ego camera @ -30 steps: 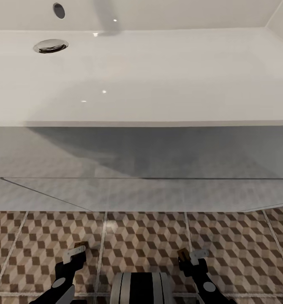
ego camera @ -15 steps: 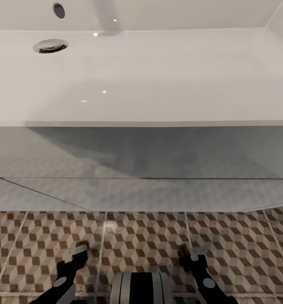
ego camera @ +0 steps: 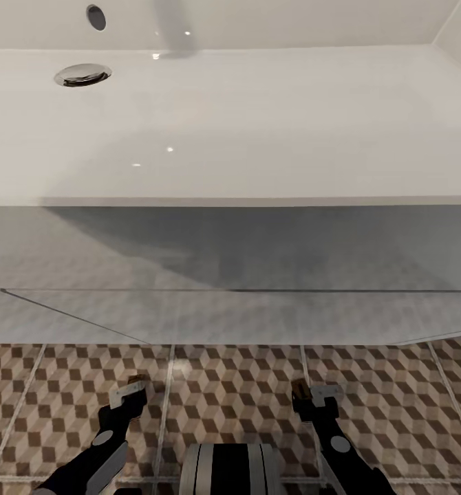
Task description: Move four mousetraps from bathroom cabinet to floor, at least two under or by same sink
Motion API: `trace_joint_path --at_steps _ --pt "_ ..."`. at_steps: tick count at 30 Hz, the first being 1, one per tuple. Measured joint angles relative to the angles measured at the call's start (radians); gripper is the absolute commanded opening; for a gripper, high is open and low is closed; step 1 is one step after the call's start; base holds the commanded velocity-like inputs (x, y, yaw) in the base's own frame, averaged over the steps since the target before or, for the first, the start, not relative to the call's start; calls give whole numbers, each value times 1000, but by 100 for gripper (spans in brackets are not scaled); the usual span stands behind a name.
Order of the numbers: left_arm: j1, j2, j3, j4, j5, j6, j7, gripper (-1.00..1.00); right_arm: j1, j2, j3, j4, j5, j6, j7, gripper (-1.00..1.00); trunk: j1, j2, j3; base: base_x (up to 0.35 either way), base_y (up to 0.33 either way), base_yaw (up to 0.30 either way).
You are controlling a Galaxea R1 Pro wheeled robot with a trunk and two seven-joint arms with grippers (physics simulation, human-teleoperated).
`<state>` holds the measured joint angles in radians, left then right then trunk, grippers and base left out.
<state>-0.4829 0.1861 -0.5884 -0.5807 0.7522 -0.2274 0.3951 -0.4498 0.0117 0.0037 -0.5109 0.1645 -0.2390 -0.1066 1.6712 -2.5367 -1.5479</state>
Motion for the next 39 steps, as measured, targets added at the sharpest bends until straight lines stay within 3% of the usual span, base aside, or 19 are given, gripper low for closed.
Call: trace_joint_path --at_steps 13,33,35,39 --pt "-71 -4 0 -3 -1 81 1 -100 -37 1 0 -17 -20 7 -7 -100 0 0 0 0 0 0" --pt "-124 -7 0 -45 -1 77 -1 -100 -109 3 -1 -19 -23 23 -9 -100 0 0 0 0 0 0" --pt "-125 -7 0 -50 -1 76 -1 -100 -116 3 -1 -19 -30 23 -9 -100 0 0 0 0 0 0" --pt "-126 -8 0 -57 0 76 -3 -100 -122 3 0 -18 -89 24 -9 -100 0 0 0 0 0 0"
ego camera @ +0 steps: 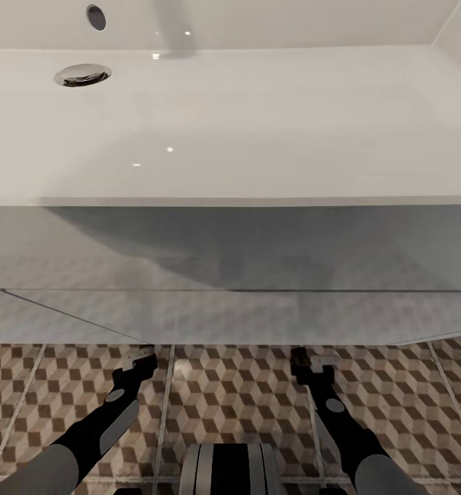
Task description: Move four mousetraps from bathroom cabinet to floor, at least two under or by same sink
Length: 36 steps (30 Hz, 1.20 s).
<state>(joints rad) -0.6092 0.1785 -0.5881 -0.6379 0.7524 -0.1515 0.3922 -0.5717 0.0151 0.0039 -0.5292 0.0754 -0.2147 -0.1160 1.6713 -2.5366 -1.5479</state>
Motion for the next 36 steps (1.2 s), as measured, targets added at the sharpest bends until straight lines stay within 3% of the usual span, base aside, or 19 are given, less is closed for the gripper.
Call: trace_joint_path --at_steps 7,36 --pt "-3 4 0 -2 -1 5 -2 -100 -2 -1 0 1 -33 2 -3 -100 0 0 0 0 0 0" --pt "-3 5 -2 2 -8 1 -3 -100 -3 1 2 -19 -37 18 6 -100 0 0 0 0 0 0"
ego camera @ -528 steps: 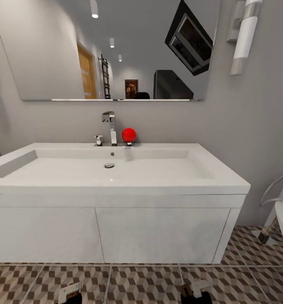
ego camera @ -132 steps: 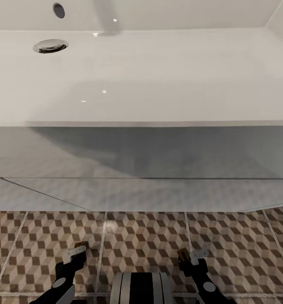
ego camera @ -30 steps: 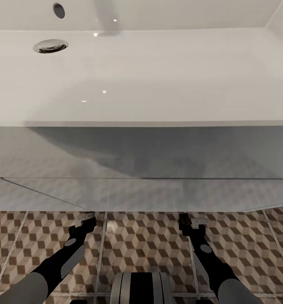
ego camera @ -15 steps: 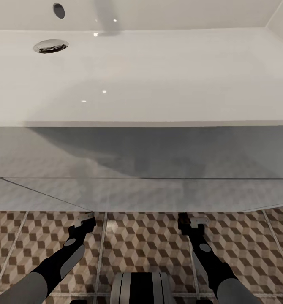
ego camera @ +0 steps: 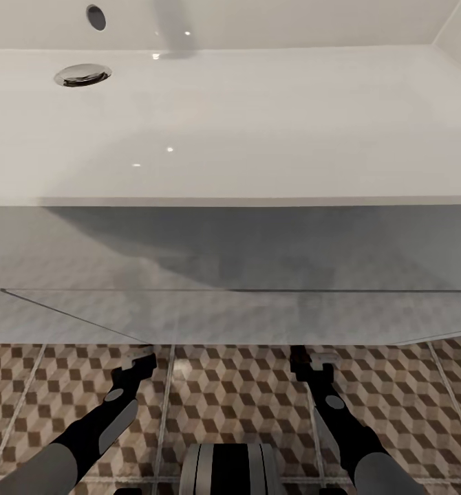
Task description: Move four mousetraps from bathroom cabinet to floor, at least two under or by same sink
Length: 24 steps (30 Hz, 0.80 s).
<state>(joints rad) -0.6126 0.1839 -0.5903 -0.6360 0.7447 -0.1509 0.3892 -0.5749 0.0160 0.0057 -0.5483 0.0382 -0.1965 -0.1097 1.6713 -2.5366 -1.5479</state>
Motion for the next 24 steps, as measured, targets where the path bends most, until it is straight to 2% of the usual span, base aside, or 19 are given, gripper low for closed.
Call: trace_joint_path --at_steps 2,4,8,10,15,20,24 --pt "0 -4 -5 -1 -4 -3 0 -100 0 0 0 0 0 0 0 -100 0 0 0 9 0 0" --pt "0 -6 -12 0 -23 -13 0 -100 0 -1 0 0 0 0 -1 -100 0 0 0 58 0 0" --pt "0 -9 -19 0 -102 -30 3 -100 0 -1 0 0 1 0 -1 -100 0 0 0 142 3 0" --pt "0 -10 -20 0 -122 -32 3 -100 0 -1 0 0 1 0 0 -100 0 0 0 175 73 0" --pt "0 -11 -19 -2 -138 -45 9 -100 0 -1 0 0 2 0 -1 -100 0 0 0 76 42 0" --pt "0 -21 -16 -1 -135 -121 8 -100 0 -1 0 0 3 0 -4 -100 0 0 0 11 6 0" --pt "0 -30 -15 0 -135 -143 12 -100 0 -1 0 0 3 0 -4 -100 0 0 0 2 1 0"
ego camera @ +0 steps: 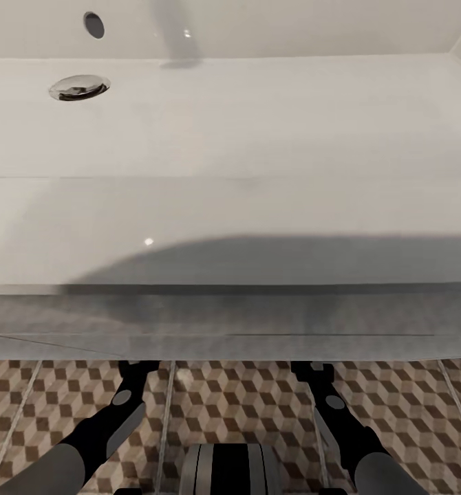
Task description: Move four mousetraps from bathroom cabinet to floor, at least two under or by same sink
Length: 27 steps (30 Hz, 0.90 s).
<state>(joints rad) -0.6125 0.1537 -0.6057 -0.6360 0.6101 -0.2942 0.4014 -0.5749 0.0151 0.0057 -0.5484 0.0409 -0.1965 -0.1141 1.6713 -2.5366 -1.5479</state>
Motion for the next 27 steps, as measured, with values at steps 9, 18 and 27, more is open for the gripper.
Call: trace_joint_path --at_steps 9,18,27 --pt "0 -6 1 2 3 -7 -3 -100 0 -1 0 0 0 -1 -2 -100 0 0 0 0 0 0" --pt "0 -27 3 10 -1 -8 -5 -100 0 -1 0 0 0 -2 0 -100 0 0 0 0 0 0" --pt "0 -23 29 24 -5 -3 1 -100 0 -2 0 1 0 -1 6 -100 0 0 0 0 0 0"
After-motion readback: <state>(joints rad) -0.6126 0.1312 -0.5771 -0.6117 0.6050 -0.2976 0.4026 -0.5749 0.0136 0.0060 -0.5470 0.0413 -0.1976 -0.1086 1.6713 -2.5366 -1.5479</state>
